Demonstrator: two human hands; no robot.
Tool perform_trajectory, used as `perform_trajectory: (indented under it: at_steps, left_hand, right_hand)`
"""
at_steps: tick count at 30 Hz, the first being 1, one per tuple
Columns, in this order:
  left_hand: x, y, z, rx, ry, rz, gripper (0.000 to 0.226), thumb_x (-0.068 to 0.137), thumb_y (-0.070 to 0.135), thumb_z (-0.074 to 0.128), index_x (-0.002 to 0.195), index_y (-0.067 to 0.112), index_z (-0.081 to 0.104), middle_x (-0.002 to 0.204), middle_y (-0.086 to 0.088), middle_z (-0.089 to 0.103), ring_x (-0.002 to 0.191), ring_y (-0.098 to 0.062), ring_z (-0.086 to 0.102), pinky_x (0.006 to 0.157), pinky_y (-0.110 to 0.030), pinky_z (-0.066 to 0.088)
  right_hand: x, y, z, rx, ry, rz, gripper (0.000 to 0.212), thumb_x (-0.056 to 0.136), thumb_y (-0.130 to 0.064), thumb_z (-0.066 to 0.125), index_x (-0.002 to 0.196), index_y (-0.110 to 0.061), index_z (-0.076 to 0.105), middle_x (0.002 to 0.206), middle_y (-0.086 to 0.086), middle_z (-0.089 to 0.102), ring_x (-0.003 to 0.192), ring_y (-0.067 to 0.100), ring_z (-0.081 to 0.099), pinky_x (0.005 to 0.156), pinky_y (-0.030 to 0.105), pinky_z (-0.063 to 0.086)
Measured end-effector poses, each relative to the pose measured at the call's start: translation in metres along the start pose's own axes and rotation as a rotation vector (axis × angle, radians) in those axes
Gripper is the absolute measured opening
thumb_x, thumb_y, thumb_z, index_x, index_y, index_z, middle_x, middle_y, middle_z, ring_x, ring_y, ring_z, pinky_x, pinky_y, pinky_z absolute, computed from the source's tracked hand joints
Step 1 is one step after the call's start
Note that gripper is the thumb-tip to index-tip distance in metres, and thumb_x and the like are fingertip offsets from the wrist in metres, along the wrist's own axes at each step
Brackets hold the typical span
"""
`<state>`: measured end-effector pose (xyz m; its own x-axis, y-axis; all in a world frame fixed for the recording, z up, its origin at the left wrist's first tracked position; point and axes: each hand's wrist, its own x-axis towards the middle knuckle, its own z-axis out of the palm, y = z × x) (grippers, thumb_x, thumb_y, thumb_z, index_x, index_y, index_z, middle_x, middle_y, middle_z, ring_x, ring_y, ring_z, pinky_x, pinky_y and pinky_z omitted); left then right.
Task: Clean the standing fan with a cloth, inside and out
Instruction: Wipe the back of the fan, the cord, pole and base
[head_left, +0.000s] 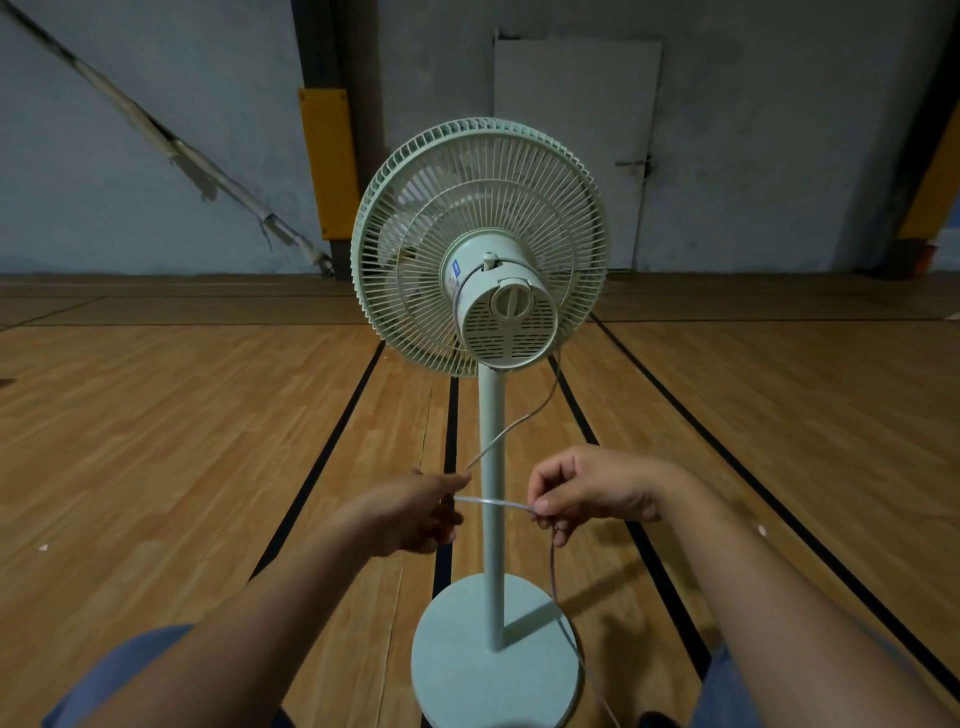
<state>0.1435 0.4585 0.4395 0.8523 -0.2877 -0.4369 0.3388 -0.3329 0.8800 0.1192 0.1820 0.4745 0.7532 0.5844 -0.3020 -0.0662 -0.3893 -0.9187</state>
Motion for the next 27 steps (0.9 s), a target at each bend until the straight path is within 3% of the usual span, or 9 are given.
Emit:
perform_trajectory:
  at_steps: [2, 5, 11, 14, 17, 21, 27]
  left_hand:
    - [0.002, 0.001, 0.001, -0.088, 0.008, 0.018, 0.025, 0.111, 0.024, 0.06, 0.112, 0.0, 0.068, 0.071, -0.006, 0.068, 0.054, -0.012, 0.06, 0.049, -0.023, 0.05]
    - [0.001, 0.003, 0.002, -0.091, -0.038, 0.083, 0.03, 0.114, 0.02, 0.052, 0.116, -0.003, 0.072, 0.071, -0.004, 0.065, 0.053, -0.011, 0.055, 0.046, -0.021, 0.046]
    - [-0.009, -0.004, 0.017, 0.088, -0.254, 0.132, 0.033, 0.117, 0.024, 0.048, 0.12, 0.003, 0.073, 0.071, -0.001, 0.061, 0.057, -0.012, 0.055, 0.051, -0.022, 0.046]
    - [-0.011, -0.008, 0.023, 0.127, -0.284, 0.125, 0.032, 0.117, 0.023, 0.049, 0.115, 0.005, 0.075, 0.072, -0.002, 0.062, 0.058, -0.013, 0.057, 0.051, -0.022, 0.047]
    - [-0.012, -0.008, 0.023, 0.079, -0.302, 0.167, 0.034, 0.115, 0.033, 0.052, 0.112, 0.009, 0.076, 0.074, -0.001, 0.063, 0.058, -0.011, 0.056, 0.052, -0.022, 0.045]
    - [-0.016, -0.004, 0.024, -0.003, -0.369, 0.269, 0.037, 0.112, 0.043, 0.055, 0.115, 0.013, 0.076, 0.084, 0.0, 0.068, 0.065, -0.009, 0.053, 0.057, -0.02, 0.042]
    - [-0.016, -0.004, 0.025, -0.038, -0.421, 0.292, 0.028, 0.113, 0.031, 0.057, 0.122, 0.011, 0.075, 0.095, -0.004, 0.072, 0.072, -0.01, 0.058, 0.064, -0.022, 0.048]
  right_hand:
    - [0.002, 0.001, 0.002, -0.051, -0.066, 0.052, 0.011, 0.098, -0.009, 0.068, 0.101, -0.013, 0.078, 0.099, 0.011, 0.074, 0.086, 0.021, 0.071, 0.087, 0.036, 0.061]
    - [0.007, 0.006, 0.006, -0.111, -0.053, 0.112, 0.016, 0.101, -0.017, 0.066, 0.11, -0.008, 0.077, 0.102, 0.014, 0.075, 0.085, 0.021, 0.072, 0.084, 0.036, 0.061]
    - [0.025, 0.01, 0.014, 0.007, 0.538, -0.016, 0.03, 0.109, -0.028, 0.056, 0.107, -0.002, 0.07, 0.1, 0.019, 0.078, 0.069, 0.02, 0.072, 0.061, 0.029, 0.06]
    - [0.026, 0.005, 0.012, 0.146, 0.723, -0.098, 0.032, 0.112, -0.026, 0.05, 0.106, -0.002, 0.07, 0.091, 0.013, 0.08, 0.064, 0.019, 0.072, 0.057, 0.028, 0.059]
    - [0.023, -0.002, 0.013, 0.255, 0.795, -0.21, 0.032, 0.113, -0.026, 0.046, 0.108, -0.004, 0.068, 0.093, 0.012, 0.08, 0.064, 0.019, 0.069, 0.057, 0.029, 0.058]
    - [0.018, -0.015, 0.014, 0.362, 0.901, -0.416, 0.033, 0.113, -0.027, 0.047, 0.104, -0.001, 0.066, 0.08, 0.009, 0.075, 0.055, 0.016, 0.062, 0.052, 0.028, 0.056]
    - [0.012, -0.038, 0.021, 0.126, 0.865, -0.649, 0.025, 0.111, -0.017, 0.051, 0.097, -0.008, 0.07, 0.071, 0.004, 0.068, 0.045, 0.014, 0.051, 0.047, 0.03, 0.053]
